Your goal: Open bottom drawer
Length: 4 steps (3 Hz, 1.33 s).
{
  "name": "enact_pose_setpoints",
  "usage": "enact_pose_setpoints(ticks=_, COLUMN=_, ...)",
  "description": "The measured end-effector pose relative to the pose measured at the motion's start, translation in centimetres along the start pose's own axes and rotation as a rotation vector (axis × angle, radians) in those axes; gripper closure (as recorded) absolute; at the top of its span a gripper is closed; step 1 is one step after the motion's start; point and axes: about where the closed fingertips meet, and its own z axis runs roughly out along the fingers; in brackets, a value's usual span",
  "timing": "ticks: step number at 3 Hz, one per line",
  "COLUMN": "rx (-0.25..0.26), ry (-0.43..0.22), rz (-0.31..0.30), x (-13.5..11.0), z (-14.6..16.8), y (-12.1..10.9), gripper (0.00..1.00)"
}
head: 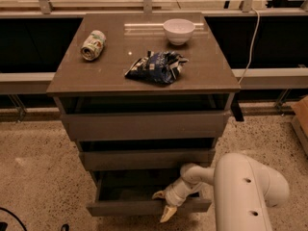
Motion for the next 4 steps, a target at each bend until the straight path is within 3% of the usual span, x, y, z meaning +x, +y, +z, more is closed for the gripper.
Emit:
enact_pose_setpoints(ticks=1, rx=-0.037, ry=-0.038, rz=0.039, x=-1.22, z=-0.54, y=2.74, gripper=0.39)
enact_pose_setpoints(ticks=2, rx=-0.049, ry=-0.045, rz=0.044, x=-1.46, z=-0.31, y=3.43, gripper=0.27)
enact_pose_setpoints(ticks=3, rx=-0.052, ry=-0.048, rz=0.045, x=-1.53, z=-0.12, y=3.61, gripper=0.06)
enact_pose_setpoints(ticks=4, rx=-0.055, ry=-0.049, rz=0.045, x=-1.57, z=0.01, y=3.69, gripper=0.00)
